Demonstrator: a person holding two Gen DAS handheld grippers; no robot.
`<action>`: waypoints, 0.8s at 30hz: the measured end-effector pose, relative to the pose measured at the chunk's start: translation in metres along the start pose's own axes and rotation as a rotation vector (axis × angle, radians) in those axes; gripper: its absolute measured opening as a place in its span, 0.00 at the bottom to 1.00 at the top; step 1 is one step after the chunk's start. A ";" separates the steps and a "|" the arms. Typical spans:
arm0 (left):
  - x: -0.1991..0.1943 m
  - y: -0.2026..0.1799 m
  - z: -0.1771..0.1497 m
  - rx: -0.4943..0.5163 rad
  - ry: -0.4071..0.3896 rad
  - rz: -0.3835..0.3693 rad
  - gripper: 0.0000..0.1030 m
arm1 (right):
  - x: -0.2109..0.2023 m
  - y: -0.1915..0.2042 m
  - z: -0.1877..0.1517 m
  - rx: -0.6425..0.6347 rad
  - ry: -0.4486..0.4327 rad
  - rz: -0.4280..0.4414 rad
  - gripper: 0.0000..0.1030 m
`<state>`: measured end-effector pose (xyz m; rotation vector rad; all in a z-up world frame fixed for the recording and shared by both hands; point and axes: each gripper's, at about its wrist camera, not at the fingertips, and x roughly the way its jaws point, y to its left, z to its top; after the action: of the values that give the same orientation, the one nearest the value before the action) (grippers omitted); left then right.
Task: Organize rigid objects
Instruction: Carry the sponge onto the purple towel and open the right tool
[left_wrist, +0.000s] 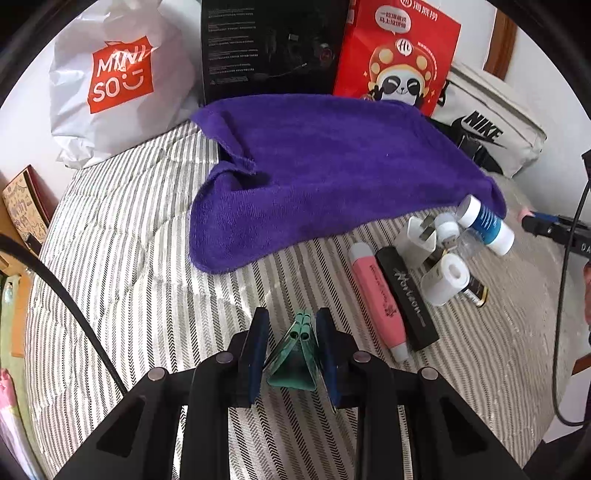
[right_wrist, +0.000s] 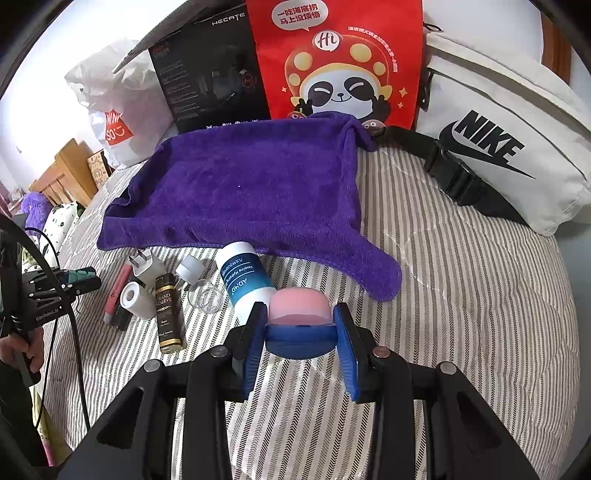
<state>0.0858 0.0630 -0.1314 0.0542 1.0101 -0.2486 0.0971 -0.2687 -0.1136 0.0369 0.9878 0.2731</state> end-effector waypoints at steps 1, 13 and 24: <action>-0.001 0.000 0.001 -0.002 -0.004 -0.002 0.25 | 0.000 0.000 0.000 -0.002 -0.001 0.000 0.36; -0.016 -0.006 0.031 -0.012 -0.056 -0.037 0.25 | -0.010 0.004 0.012 -0.015 -0.031 0.003 0.36; -0.012 -0.004 0.072 -0.015 -0.091 -0.057 0.25 | -0.004 0.006 0.037 -0.035 -0.056 0.011 0.36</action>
<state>0.1384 0.0498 -0.0830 0.0006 0.9235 -0.2934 0.1242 -0.2601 -0.0887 0.0181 0.9271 0.2977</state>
